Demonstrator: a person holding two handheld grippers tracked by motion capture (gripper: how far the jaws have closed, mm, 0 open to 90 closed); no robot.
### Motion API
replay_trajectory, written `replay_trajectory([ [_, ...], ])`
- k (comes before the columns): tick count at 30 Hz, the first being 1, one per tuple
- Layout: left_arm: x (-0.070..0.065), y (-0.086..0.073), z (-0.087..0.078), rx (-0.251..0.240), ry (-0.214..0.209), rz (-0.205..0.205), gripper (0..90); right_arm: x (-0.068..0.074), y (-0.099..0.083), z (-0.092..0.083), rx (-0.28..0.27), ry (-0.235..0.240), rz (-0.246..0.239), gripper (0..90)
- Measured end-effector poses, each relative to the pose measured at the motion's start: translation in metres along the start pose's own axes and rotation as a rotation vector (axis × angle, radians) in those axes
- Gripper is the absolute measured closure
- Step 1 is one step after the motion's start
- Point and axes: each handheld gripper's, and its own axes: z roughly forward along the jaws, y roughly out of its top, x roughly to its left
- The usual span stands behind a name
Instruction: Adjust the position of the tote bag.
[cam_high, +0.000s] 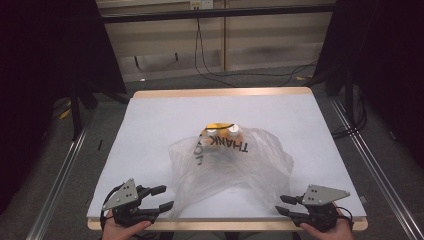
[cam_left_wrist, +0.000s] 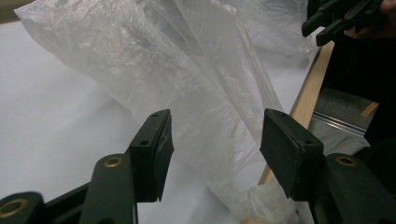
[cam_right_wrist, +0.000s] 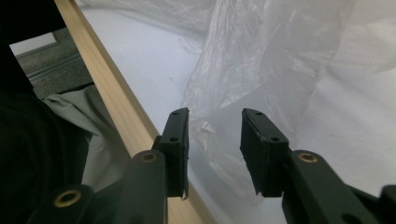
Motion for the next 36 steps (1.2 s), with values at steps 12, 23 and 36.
replay_trajectory([
  [12,-0.003,0.001,0.001,0.012,-0.009,0.006,43.4,-0.005,0.0,0.015,0.091,-0.002,-0.012,55.7],
  [23,-0.009,0.003,0.002,0.019,-0.03,0.021,42.1,-0.006,0.002,0.029,0.143,0.0,-0.048,50.0],
  [36,-0.019,0.002,0.015,0.09,-0.098,0.04,31.7,-0.006,0.003,0.035,0.16,0.03,-0.028,82.5],
])
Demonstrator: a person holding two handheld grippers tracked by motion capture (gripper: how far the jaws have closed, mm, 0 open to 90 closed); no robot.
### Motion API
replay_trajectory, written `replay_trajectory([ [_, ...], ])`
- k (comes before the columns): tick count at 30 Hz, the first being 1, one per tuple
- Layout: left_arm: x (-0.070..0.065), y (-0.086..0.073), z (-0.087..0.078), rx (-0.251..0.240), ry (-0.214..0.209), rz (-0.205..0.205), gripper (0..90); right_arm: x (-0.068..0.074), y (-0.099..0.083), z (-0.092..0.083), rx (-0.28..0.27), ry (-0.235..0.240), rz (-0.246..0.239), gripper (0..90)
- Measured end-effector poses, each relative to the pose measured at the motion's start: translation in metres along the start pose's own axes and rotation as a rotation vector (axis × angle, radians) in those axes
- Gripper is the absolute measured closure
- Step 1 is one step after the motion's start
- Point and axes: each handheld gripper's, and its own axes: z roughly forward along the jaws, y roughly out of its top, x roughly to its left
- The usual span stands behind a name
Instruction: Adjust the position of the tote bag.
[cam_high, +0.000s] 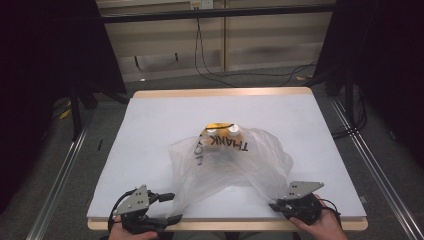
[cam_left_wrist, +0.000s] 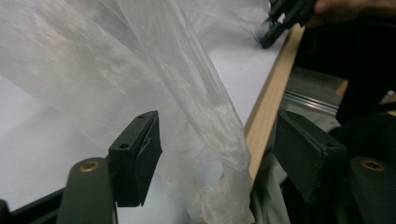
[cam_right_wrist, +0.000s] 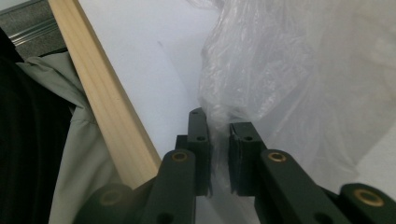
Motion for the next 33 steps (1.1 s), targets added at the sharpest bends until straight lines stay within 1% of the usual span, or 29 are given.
replay_trajectory([
  [2,0.002,-0.001,0.002,0.024,-0.011,0.007,31.5,0.0,0.001,-0.002,-0.023,0.008,-0.004,83.4],
  [3,0.002,-0.001,0.002,0.024,-0.011,0.007,32.6,0.0,0.001,-0.003,-0.033,0.012,-0.004,84.0],
  [4,0.002,-0.001,0.004,0.047,-0.017,0.009,34.1,0.0,0.001,-0.004,-0.038,0.01,0.0,84.6],
  [5,0.002,-0.001,0.006,0.061,-0.013,0.018,37.5,-0.001,0.0,-0.005,-0.047,0.01,0.004,84.9],
  [6,0.002,-0.001,0.006,0.061,-0.013,0.018,40.2,-0.001,0.0,-0.006,-0.053,0.009,0.008,85.2],
  [7,0.001,-0.001,0.008,0.079,-0.008,0.011,40.2,-0.001,0.0,-0.006,-0.053,0.009,0.008,85.2],
  [8,0.001,-0.001,0.01,0.096,0.001,0.02,52.6,-0.001,0.0,-0.007,-0.062,0.006,0.0,85.8],
  [9,0.001,-0.001,0.01,0.096,0.001,0.02,57.6,-0.001,0.001,-0.007,-0.064,0.01,0.003,85.9],
  [10,0.004,-0.001,0.011,0.11,-0.007,0.01,62.9,0.0,0.001,-0.008,-0.065,0.008,0.004,86.2],
  [12,0.006,-0.001,0.009,0.107,-0.005,0.003,75.1,0.0,0.001,-0.008,-0.072,0.012,0.0,86.5],
  [13,0.006,-0.001,0.009,0.107,-0.005,0.003,78.4,0.0,0.001,-0.008,-0.072,0.012,0.0,86.5],
  [14,0.006,-0.001,0.008,0.088,-0.014,-0.015,81.3,0.0,0.001,-0.009,-0.083,0.01,-0.002,87.0],
  [15,0.006,-0.001,0.008,0.088,-0.014,-0.015,83.7,0.0,0.001,-0.01,-0.085,0.013,0.006,87.2],
  [16,0.006,0.0,0.005,0.065,-0.03,-0.01,85.7,0.0,0.001,-0.011,-0.093,0.007,0.004,87.4],
  [17,0.006,0.0,0.005,0.065,-0.03,-0.01,86.7,0.0,0.001,-0.011,-0.093,0.007,0.004,87.4],
  [18,0.004,0.001,0.004,0.048,-0.035,-0.01,87.5,-0.001,0.001,-0.014,-0.121,0.016,0.01,87.8],
  [19,0.004,0.001,0.004,0.048,-0.035,-0.01,87.8,-0.001,0.002,-0.015,-0.131,0.016,0.009,88.0],
  [20,0.005,0.003,0.001,0.037,-0.034,-0.007,88.0,-0.001,0.002,-0.016,-0.143,0.017,0.012,88.2],
  [21,0.005,0.003,0.001,0.037,-0.034,-0.007,88.1,-0.001,0.002,-0.016,-0.143,0.017,0.012,88.2],
  [22,0.007,0.004,0.0,0.008,-0.042,-0.026,88.1,-0.001,0.004,-0.02,-0.166,0.015,0.011,88.4],
  [24,0.009,0.007,-0.003,-0.007,-0.045,-0.03,88.2,-0.001,0.005,-0.024,-0.192,0.017,0.017,88.5],
  [25,0.009,0.009,-0.004,-0.018,-0.041,-0.027,88.2,-0.002,0.007,-0.027,-0.218,0.019,0.022,88.6],
  [27,0.011,0.013,-0.006,-0.044,-0.043,-0.031,88.2,-0.005,0.01,-0.033,-0.251,0.016,0.03,88.8],
  [28,0.011,0.016,-0.008,-0.061,-0.038,-0.038,88.2,-0.006,0.011,-0.035,-0.264,0.016,0.03,88.9],
  [29,0.012,0.017,-0.008,-0.075,-0.043,-0.043,88.2,-0.008,0.014,-0.037,-0.283,0.015,0.029,89.0],
  [30,0.012,0.017,-0.008,-0.075,-0.043,-0.043,88.2,-0.008,0.014,-0.037,-0.283,0.015,0.029,89.0],
  [31,0.014,0.019,-0.01,-0.074,-0.04,-0.038,88.2,-0.01,0.016,-0.039,-0.298,0.017,0.031,89.0],
  [32,0.015,0.022,-0.011,-0.086,-0.039,-0.038,88.2,-0.013,0.019,-0.043,-0.32,0.018,0.035,89.1],
  [33,0.016,0.023,-0.011,-0.091,-0.043,-0.039,88.2,-0.013,0.02,-0.045,-0.329,0.019,0.031,89.1],
])
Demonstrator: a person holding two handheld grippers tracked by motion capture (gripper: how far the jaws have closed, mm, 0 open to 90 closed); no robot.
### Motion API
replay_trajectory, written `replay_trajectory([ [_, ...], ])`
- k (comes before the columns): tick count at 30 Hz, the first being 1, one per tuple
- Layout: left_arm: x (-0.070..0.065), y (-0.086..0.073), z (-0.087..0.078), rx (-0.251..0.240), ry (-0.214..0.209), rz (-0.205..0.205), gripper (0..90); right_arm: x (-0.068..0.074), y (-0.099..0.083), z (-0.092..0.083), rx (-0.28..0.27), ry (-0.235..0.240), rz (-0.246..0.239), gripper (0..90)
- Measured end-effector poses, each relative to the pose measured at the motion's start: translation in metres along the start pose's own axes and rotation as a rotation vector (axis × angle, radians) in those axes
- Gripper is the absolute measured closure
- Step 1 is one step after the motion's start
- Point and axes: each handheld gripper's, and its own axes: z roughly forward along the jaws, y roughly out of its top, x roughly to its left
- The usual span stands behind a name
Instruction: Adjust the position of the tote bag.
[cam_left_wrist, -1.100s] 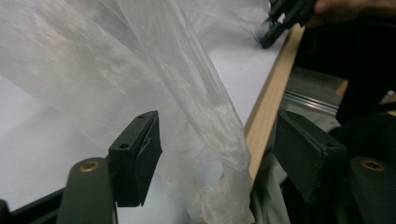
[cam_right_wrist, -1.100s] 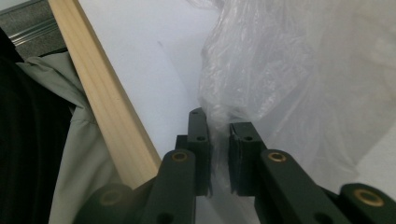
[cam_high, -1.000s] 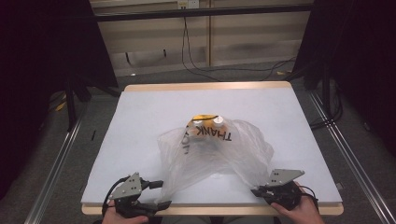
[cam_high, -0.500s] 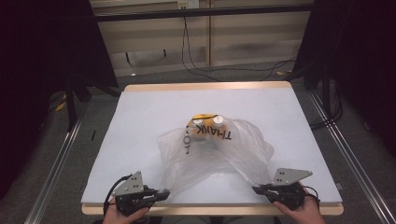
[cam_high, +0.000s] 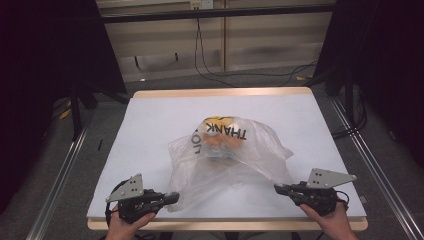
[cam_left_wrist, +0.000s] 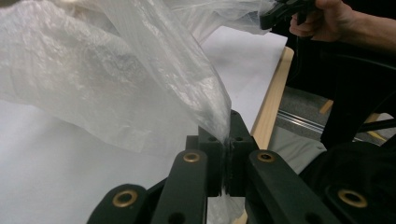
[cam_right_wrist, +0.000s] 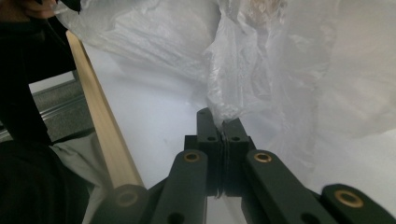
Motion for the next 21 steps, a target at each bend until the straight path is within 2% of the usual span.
replay_trajectory([
  [6,0.004,0.009,-0.002,-0.019,0.009,0.0,88.3,-0.002,0.005,-0.008,-0.03,-0.003,-0.001,89.2],
  [9,0.004,0.017,-0.005,-0.034,0.024,0.008,88.3,-0.006,0.014,-0.011,-0.06,-0.007,-0.007,89.3],
  [12,0.004,0.02,-0.007,-0.055,0.019,0.009,88.3,-0.008,0.021,-0.011,-0.075,-0.005,-0.016,89.4],
  [14,0.004,0.025,-0.01,-0.059,0.031,0.019,88.4,-0.01,0.033,-0.011,-0.109,-0.004,-0.028,89.5],
  [21,0.004,0.031,-0.014,-0.087,0.042,0.019,88.7,-0.009,0.054,-0.015,-0.174,-0.009,-0.063,89.5],
])
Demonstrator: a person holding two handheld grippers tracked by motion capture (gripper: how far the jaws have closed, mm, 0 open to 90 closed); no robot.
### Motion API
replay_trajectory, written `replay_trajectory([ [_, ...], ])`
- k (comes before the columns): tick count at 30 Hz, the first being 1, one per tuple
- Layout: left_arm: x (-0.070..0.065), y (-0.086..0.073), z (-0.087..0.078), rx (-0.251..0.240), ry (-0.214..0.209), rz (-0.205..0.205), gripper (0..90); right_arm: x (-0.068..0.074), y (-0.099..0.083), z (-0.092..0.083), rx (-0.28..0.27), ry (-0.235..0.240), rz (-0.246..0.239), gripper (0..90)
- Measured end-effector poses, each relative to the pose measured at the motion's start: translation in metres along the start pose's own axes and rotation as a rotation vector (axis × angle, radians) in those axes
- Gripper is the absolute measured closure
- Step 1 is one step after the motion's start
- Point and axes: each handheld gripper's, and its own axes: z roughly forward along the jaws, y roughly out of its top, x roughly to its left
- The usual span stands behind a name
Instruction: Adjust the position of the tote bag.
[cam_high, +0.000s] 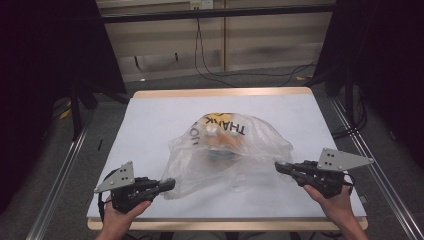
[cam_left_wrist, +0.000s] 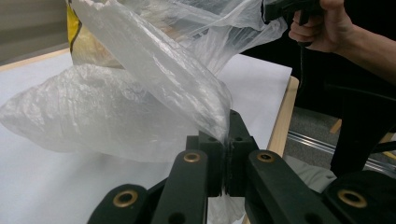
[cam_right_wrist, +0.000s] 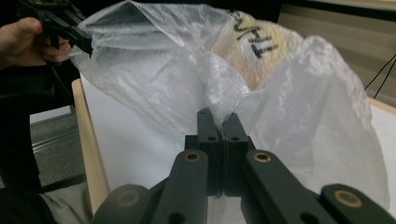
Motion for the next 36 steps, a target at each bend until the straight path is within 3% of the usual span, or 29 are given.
replay_trajectory([
  [5,0.005,0.006,-0.001,-0.015,0.008,-0.018,88.8,0.0,0.009,-0.001,-0.011,-0.004,-0.012,89.6],
  [13,0.013,0.028,-0.005,-0.05,0.035,0.022,89.2,-0.01,0.026,-0.004,-0.075,-0.009,-0.02,89.6],
  [22,0.017,0.044,-0.007,-0.082,0.046,0.035,89.3,-0.018,0.042,-0.001,-0.111,0.006,-0.027,89.6],
  [24,0.019,0.043,-0.01,-0.081,0.058,0.033,89.3,-0.018,0.045,0.001,-0.093,-0.015,-0.041,89.6],
  [29,0.021,0.045,-0.01,-0.083,0.061,0.032,89.3,-0.021,0.051,0.0,-0.117,-0.032,-0.039,89.7],
  [36,0.027,0.063,-0.012,-0.118,0.067,0.052,89.3,-0.021,0.065,-0.005,-0.146,-0.043,-0.063,89.8],
])
